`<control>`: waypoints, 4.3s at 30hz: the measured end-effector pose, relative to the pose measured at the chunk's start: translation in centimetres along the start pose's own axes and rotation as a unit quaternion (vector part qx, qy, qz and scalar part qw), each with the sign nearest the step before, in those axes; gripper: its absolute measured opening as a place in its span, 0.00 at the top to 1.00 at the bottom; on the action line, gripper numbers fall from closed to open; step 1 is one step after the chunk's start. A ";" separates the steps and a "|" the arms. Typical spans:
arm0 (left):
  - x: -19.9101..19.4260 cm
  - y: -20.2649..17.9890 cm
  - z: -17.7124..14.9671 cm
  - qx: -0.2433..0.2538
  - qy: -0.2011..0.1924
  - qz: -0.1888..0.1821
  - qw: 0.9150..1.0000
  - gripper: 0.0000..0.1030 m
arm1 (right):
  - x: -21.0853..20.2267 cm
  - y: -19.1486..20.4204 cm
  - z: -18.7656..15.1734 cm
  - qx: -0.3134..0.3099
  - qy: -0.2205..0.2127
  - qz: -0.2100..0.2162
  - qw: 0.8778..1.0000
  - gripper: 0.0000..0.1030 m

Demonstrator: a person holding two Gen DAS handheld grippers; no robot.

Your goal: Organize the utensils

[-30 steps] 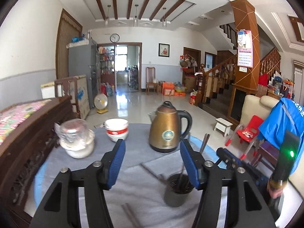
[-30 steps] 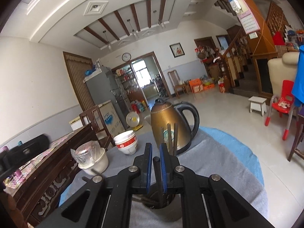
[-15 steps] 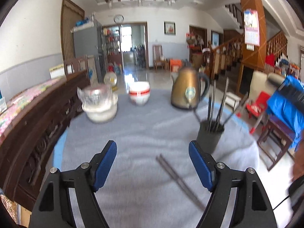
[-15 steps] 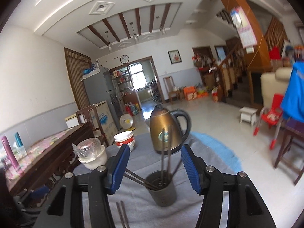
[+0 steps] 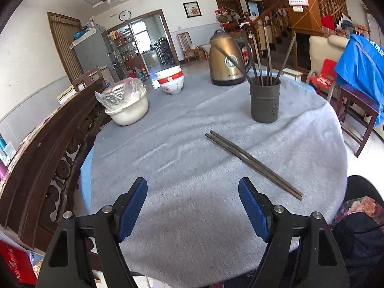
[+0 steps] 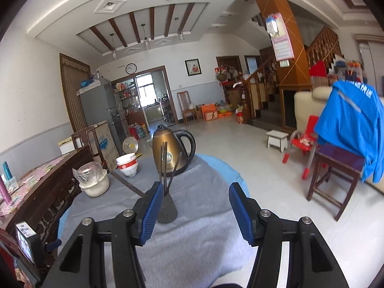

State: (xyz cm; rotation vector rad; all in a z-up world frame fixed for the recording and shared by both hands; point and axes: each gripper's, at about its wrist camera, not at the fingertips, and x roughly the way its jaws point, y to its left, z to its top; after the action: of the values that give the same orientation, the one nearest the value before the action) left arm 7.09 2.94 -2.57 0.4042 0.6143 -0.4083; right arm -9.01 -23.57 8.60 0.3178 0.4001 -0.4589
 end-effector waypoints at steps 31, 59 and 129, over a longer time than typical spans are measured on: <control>-15.7 -34.7 15.0 0.194 -0.162 -0.080 0.964 0.21 | -13.2 -26.3 -3.5 0.128 -0.111 -0.008 0.985 0.40; -11.2 -32.5 15.6 0.128 -0.048 -0.072 0.988 0.21 | -13.8 -28.7 -2.7 0.175 -0.132 -0.020 0.975 0.40; -9.2 6.2 -9.3 -0.167 0.016 0.109 0.980 0.21 | 5.2 10.6 -13.0 0.015 0.160 0.252 0.954 0.40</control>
State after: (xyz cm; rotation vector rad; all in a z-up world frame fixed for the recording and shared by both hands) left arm -1.13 14.89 -2.32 0.1538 0.6498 -0.0841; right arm -3.52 -11.49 -2.88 0.5103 0.6064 0.0916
